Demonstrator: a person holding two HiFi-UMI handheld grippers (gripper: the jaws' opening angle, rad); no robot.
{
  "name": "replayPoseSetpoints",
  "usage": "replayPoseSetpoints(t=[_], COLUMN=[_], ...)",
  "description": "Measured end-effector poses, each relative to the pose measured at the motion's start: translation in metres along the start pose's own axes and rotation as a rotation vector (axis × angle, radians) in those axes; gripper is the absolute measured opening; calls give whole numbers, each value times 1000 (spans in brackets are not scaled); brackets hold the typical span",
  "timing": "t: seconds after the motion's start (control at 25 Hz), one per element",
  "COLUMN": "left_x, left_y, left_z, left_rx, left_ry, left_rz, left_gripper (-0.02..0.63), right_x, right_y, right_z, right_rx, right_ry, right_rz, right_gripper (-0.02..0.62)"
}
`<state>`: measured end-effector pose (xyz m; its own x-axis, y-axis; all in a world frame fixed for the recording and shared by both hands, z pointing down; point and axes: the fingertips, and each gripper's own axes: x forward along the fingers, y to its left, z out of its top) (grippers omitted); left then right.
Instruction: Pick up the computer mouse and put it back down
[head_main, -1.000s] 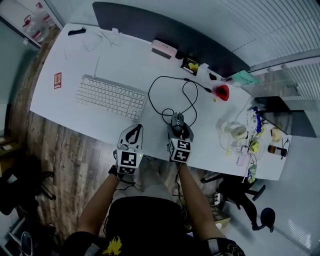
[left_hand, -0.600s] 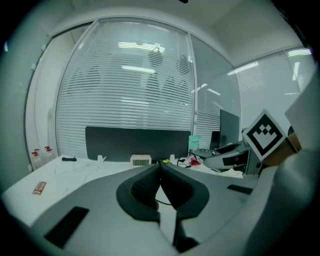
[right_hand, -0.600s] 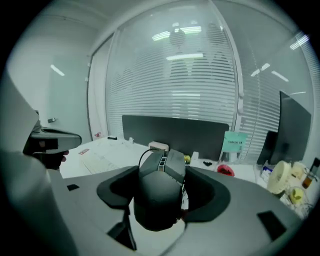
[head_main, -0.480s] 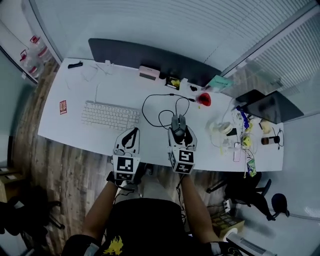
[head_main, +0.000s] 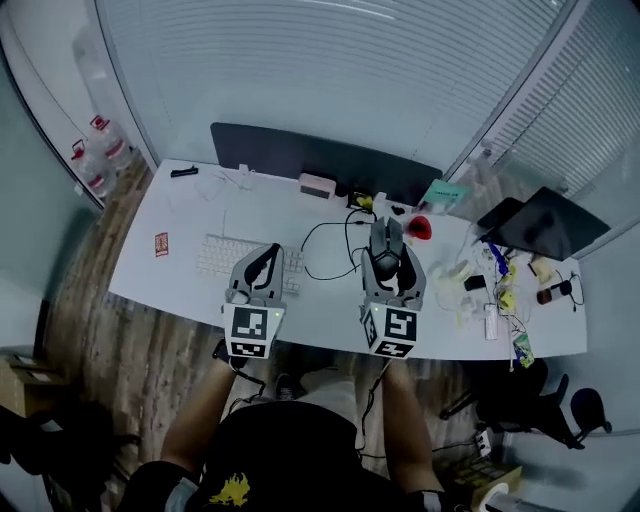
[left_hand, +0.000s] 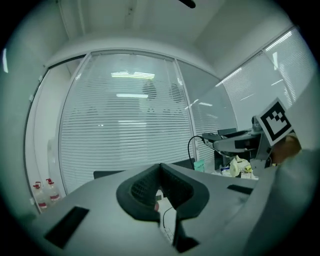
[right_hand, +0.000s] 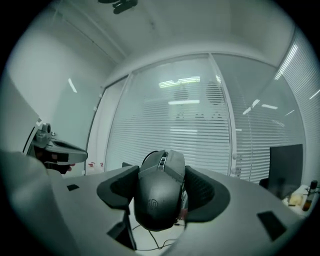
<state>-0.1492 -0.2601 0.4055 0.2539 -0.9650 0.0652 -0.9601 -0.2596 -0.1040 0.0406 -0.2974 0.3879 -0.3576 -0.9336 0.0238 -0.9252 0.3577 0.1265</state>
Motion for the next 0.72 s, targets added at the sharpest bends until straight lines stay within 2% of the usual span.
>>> replayPoseSetpoints(t=[0.4, 0.52, 0.72], left_x=[4, 4, -3], left_y=[2, 8, 9], left_z=[117, 149, 180], left_rx=[103, 143, 148], left_ry=[-201, -259, -320], left_rz=[-62, -53, -58], left_gripper=[11, 11, 11], right_x=[-19, -24, -32], right_y=[-19, -25, -26], right_z=[129, 159, 193], right_rx=[-56, -76, -86], right_ry=[-219, -260, -313], right_rz=[-34, -35, -37], right_gripper=[301, 301, 301])
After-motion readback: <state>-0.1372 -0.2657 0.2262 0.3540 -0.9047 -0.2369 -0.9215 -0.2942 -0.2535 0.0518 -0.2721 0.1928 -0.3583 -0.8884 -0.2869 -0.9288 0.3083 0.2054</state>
